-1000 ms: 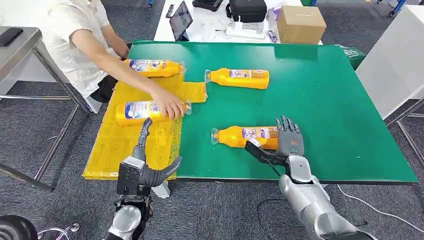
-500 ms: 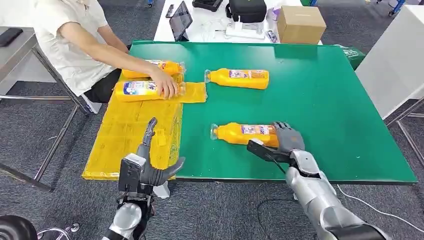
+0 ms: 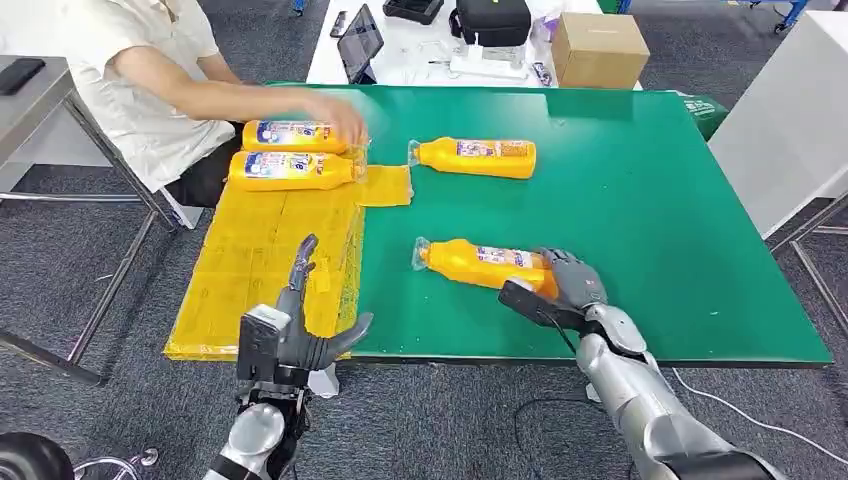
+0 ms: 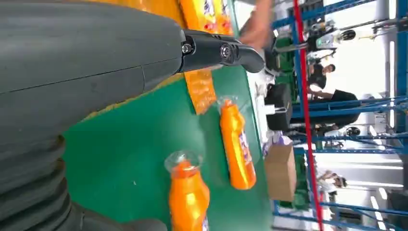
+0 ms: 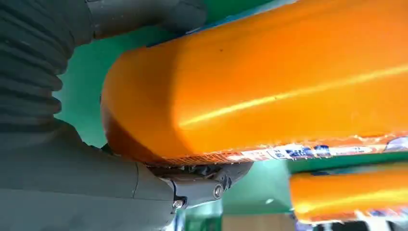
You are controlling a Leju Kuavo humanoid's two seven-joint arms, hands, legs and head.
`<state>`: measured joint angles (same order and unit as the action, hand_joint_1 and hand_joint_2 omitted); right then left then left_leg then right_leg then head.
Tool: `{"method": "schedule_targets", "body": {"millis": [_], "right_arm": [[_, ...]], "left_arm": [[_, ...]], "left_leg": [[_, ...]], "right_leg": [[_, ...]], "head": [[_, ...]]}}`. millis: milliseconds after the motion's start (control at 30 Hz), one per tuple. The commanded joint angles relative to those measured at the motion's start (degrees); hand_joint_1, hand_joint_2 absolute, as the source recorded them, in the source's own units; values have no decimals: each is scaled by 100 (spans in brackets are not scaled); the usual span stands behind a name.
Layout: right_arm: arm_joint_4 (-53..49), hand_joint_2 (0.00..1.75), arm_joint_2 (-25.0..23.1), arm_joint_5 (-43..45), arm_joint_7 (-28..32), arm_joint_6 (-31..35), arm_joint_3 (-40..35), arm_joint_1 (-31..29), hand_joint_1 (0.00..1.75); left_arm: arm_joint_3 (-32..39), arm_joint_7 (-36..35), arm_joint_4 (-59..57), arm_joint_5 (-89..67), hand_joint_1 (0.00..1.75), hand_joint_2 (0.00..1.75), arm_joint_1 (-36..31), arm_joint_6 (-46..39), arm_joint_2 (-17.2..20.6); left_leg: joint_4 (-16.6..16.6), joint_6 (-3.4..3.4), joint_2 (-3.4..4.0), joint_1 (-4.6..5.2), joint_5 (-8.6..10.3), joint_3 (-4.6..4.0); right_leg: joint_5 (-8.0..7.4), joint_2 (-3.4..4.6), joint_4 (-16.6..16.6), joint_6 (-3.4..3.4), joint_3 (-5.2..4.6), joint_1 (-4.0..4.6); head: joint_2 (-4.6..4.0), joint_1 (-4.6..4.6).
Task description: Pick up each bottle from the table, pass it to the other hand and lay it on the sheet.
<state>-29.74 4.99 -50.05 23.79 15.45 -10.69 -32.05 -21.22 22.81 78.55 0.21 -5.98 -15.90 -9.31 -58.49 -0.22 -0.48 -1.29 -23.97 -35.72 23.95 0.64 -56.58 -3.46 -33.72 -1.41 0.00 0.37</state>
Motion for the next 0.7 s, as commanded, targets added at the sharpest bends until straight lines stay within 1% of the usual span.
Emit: {"method": "schedule_targets", "body": {"millis": [33, 67, 100, 167, 200, 233, 267, 333, 367, 400, 433, 467, 567, 633, 700], "right_arm": [[-892, 175, -671, 1393, 496, -176, 531, 580, 175], [-1182, 175, -748, 1713, 650, -189, 491, 713, 175], [-1457, 175, -783, 1928, 681, -199, 379, 851, 175], [-2143, 175, -915, 2583, 861, -281, 192, 1203, 175], [-2338, 175, -952, 2836, 867, -374, 98, 1324, 175], [-2447, 175, -998, 2965, 861, -408, -1, 1413, 162], [-2578, 175, -1023, 3078, 904, -465, -106, 1512, 166], [-2651, 175, -1043, 3186, 890, -430, -244, 1584, 166], [-2659, 175, -1078, 3222, 898, -477, -310, 1602, 171], [-2677, 175, -1085, 3282, 920, -584, -478, 1616, 173], [-2675, 175, -1118, 3304, 911, -568, -512, 1622, 173], [-2675, 175, -1118, 3304, 911, -568, -512, 1622, 173], [-2668, 175, -1109, 3311, 906, -563, -522, 1608, 173], [-2636, 175, -1084, 3313, 905, -587, -574, 1577, 173], [-2464, 175, -1080, 3286, 897, -747, -933, 1509, 175]], "left_arm": [[187, -254, -573, 1552, 0, 175, 8, 359, -224], [159, -231, -615, 1768, 0, 175, 42, 302, -214], [93, -163, -614, 1914, 0, 175, 69, 290, -193], [-37, -225, -557, 2407, 0, 175, 137, 476, -146], [-106, -248, -550, 2582, 0, 175, 142, 540, -111], [-162, -240, -550, 2657, 0, 175, 141, 571, -88], [-236, -231, -550, 2681, 0, 175, 132, 590, -62], [-296, -213, -537, 2755, 0, 175, 126, 592, -51], [-305, -246, -517, 2843, 0, 175, 131, 646, -58], [-398, -283, -469, 2929, 0, 175, 125, 756, -16], [-420, -283, -449, 2938, 0, 175, 125, 757, -18], [-420, -283, -449, 2938, 0, 175, 125, 757, -18], [-422, -285, -440, 2945, 0, 175, 121, 754, -14], [-448, -283, -438, 2943, 0, 175, 112, 760, 0], [-680, -247, -456, 2789, 0, 175, 14, 840, 62]], "left_leg": [[8, 3, 11, 1, -3, 11], [10, 5, 10, -1, -5, 16], [9, 4, 9, -2, -5, 13], [12, 6, 0, -3, -6, 17], [7, 6, -4, -5, -6, 4], [5, 3, -4, -6, -1, -11], [7, 7, -5, -4, -6, -6], [6, 3, -1, -6, -4, -21], [10, 9, 8, -8, -17, 9], [6, 4, -3, -4, -7, -14], [5, 3, -6, -4, -3, -27], [5, 4, -1, -6, -7, -19], [4, 3, -3, -3, -1, -37], [6, 6, -5, -3, -3, -27], [5, 8, -1, -5, -6, -22]], "right_leg": [[2, 4, 4, 14, 6, 2], [4, 1, 6, 20, 11, 5], [4, 0, 7, 18, 5, 6], [7, -10, 11, 19, 12, 8], [8, -9, 7, 15, 5, 9], [7, -7, 4, 11, -6, 8], [12, -13, 4, 16, 0, 7], [7, -8, 3, 11, -15, 8], [18, -7, 9, 27, 14, 14], [12, -13, 1, 16, -9, 7], [8, -14, 0, 12, -21, 5], [11, -11, 2, 18, -13, 9], [6, -11, 0, 9, -32, 5], [10, -16, 1, 16, -21, 6], [10, -13, 4, 18, -15, 9]], "head": [[0, -2], [0, -2], [0, -4], [0, -2], [0, 0], [0, -2], [0, -2], [0, -2], [0, -2], [0, -2], [0, -2], [0, -2], [0, -2], [0, -2], [0, -2]]}}
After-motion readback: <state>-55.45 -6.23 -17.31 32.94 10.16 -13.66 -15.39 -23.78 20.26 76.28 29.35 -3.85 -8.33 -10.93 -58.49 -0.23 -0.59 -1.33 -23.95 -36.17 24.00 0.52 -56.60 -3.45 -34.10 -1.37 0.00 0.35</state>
